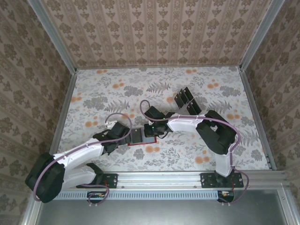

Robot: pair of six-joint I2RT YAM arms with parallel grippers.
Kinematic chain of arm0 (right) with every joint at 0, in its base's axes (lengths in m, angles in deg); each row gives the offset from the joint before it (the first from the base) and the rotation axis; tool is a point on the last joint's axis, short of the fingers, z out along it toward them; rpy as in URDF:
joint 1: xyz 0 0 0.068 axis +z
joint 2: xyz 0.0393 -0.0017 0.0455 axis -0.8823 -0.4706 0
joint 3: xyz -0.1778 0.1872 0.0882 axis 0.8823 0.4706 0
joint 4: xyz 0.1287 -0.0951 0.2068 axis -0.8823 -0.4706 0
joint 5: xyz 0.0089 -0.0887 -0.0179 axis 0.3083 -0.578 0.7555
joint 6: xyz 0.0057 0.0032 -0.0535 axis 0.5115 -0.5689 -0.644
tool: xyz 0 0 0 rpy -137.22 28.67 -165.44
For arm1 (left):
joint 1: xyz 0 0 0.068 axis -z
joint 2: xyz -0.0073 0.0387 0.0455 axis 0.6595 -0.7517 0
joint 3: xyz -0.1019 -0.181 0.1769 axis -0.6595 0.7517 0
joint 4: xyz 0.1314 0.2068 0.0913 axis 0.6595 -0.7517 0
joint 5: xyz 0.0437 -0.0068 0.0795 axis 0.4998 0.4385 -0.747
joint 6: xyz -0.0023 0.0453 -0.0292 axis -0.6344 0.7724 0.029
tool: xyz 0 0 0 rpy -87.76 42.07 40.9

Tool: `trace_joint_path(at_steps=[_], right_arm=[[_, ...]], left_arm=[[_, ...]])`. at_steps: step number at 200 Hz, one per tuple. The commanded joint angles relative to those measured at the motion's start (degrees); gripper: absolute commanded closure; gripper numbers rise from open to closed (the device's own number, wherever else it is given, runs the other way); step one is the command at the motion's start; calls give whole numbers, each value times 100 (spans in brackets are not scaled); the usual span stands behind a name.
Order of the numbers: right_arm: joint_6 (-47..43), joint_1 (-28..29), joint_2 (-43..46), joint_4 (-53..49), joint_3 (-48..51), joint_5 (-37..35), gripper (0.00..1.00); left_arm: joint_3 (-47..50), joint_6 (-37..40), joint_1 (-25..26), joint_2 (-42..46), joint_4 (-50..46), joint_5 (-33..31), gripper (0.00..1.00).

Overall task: Put the credit cards into the card holder
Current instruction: Insert the credit card into the card slot.

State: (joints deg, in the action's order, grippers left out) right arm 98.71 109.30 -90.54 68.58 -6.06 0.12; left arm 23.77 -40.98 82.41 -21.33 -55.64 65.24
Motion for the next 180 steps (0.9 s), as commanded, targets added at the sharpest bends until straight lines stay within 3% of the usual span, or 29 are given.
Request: trace_joint_path(at_steps=[1,180], right_arm=[[-130,-25,252,-312,-57,-29,91],[60,214,-427,-146,-481,244,94]], left_arm=[[-109,99,-24,-43,-187,-24,0],[338,-162,-11,-425,254,81,0]])
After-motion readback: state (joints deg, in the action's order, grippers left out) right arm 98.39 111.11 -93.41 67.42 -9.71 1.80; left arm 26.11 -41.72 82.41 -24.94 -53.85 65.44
